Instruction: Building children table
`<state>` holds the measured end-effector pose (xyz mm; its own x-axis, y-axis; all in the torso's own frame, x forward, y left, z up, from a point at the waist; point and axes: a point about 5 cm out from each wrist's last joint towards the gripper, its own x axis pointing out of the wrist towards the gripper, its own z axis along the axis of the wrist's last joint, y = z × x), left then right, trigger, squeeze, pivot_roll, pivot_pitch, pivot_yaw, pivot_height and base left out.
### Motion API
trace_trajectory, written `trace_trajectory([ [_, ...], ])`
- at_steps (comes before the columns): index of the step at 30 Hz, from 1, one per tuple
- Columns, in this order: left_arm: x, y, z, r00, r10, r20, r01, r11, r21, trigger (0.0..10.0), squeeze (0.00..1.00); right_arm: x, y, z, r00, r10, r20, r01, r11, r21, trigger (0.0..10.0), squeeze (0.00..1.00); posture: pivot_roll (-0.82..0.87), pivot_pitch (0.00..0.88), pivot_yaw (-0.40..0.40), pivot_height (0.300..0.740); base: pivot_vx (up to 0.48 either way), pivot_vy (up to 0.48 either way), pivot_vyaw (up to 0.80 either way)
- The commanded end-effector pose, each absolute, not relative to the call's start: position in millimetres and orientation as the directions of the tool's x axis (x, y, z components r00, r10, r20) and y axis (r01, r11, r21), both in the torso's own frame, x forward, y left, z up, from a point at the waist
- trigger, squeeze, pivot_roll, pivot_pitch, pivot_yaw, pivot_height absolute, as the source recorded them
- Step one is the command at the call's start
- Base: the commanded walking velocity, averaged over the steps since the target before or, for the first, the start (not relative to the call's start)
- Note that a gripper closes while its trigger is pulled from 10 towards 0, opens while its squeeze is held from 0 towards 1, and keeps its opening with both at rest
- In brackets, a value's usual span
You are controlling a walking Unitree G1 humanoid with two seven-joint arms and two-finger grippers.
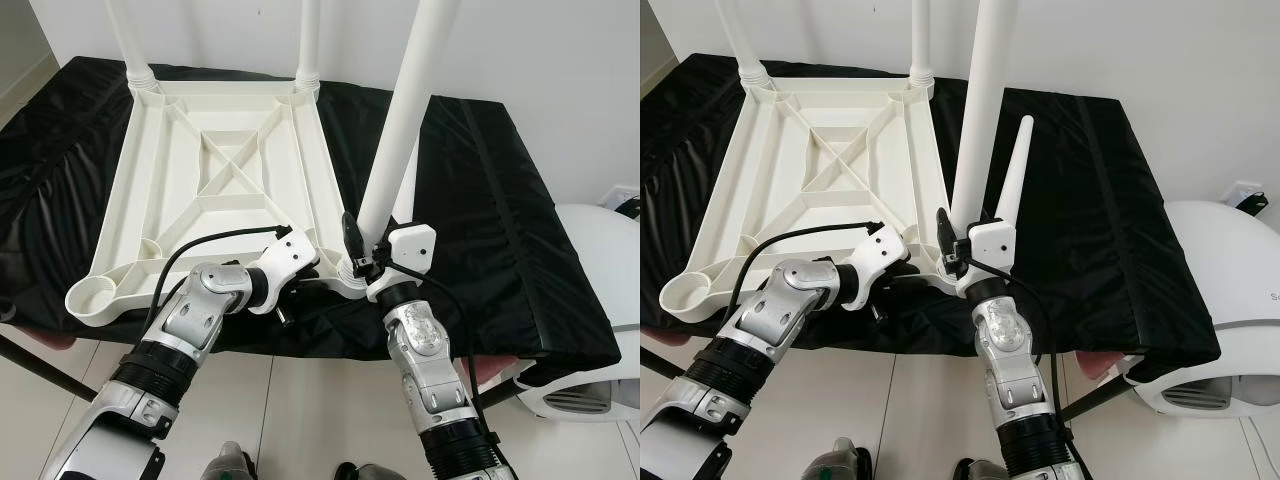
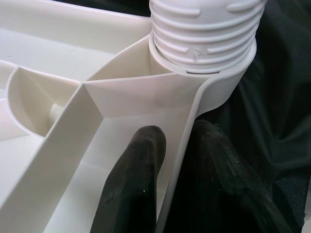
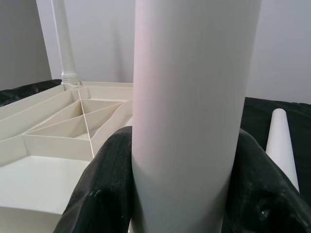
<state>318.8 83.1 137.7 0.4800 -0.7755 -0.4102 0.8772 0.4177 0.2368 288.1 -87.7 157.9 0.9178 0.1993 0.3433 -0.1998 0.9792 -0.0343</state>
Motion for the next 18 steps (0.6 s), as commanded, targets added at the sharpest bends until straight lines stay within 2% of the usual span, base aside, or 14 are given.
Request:
trace_trajectory([
  [1,326.0,82.1,154.3,0.514,-0.776,-0.365,0.855,0.431,0.288,10.0,0.0,286.0,-92.1,137.8,0.958,0.138,0.252,-0.135,0.99,-0.029,10.0,0.0,0.07,0.079,-0.038,0.74,0.0,0.0,0.0],
  [18,327.2,83.0,155.3,0.521,-0.773,-0.361,0.851,0.434,0.296,10.0,0.0,284.7,-87.4,136.1,0.96,0.144,0.242,-0.14,0.99,-0.034,10.0,0.0,0.07,0.064,-0.043,0.74,0.0,0.0,0.0],
])
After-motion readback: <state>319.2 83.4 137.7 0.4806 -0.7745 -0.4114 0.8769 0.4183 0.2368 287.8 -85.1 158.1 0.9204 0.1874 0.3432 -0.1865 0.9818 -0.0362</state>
